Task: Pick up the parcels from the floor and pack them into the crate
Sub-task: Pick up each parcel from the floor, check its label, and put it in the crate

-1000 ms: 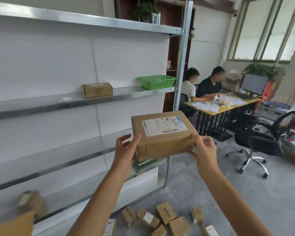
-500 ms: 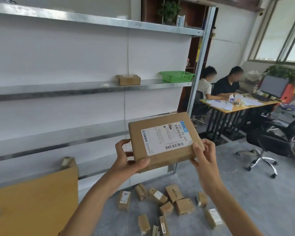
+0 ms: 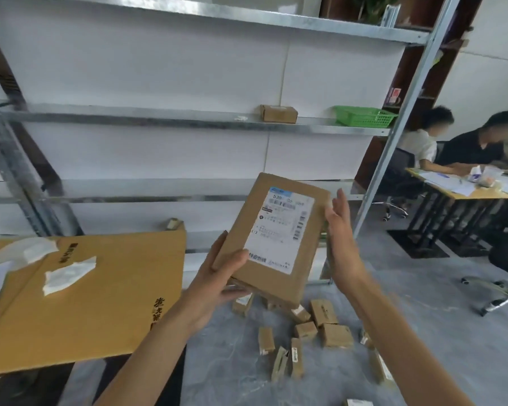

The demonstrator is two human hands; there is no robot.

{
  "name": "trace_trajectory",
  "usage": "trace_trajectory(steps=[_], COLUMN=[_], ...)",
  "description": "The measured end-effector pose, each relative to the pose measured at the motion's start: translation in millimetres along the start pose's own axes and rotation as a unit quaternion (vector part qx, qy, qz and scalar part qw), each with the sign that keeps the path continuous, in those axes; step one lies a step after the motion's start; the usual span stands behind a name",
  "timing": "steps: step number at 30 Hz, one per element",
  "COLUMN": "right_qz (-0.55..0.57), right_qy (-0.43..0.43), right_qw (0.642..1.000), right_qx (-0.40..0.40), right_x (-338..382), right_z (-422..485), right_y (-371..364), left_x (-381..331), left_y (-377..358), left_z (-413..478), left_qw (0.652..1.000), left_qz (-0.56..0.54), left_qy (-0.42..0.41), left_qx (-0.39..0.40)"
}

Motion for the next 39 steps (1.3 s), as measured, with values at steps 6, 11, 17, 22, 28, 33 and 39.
trace_trajectory(steps=[6, 11, 17, 22, 28, 33, 39], right_qz=[0.043, 0.066, 0.083, 0.123, 0.130, 0.081, 0.015], right_qy=[-0.156, -0.183, -0.135, -0.134, -0.144, -0.164, -0.164], right_qw=[0.973, 0.957, 0.961, 0.954, 0.946, 0.944, 0.947], right_qx=[0.166, 0.215, 0.227, 0.240, 0.258, 0.273, 0.277], right_x=[-54.5, -65.8, -62.4, -65.2, -70.6, -73.4, -82.7], right_z=[-49.1, -87.7, -142.5, -210.4, -296.0, -349.5, -384.3], right_y=[-80.2, -113.6, -169.8, -229.3, -304.6, -360.3, -411.8], left_x=[-10.3, -32.2, -40.9, -73.5, -96.3, -109.0, -115.3], left_y=[19.4, 48.9, 92.0, 133.5, 191.5, 232.8, 282.8], left_z=[-67.6, -125.5, -198.1, -269.6, -360.6, -426.5, -472.8], left_qw=[0.991, 0.978, 0.985, 0.982, 0.980, 0.975, 0.965], left_qz=[0.113, 0.190, 0.161, 0.157, 0.127, 0.120, 0.139], left_qy=[0.036, 0.081, 0.031, -0.020, -0.019, -0.014, 0.007], left_qx=[-0.066, -0.026, -0.045, -0.100, -0.153, -0.189, -0.222])
Point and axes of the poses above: each hand's wrist, its own z-axis towards the middle knuckle, its own y-axis out of the back of the hand, x = y × z, the point moved 5 cm from there along z, towards the middle knuckle, and after that the axes turned 9 degrees about -y, right-handed, at the moved point
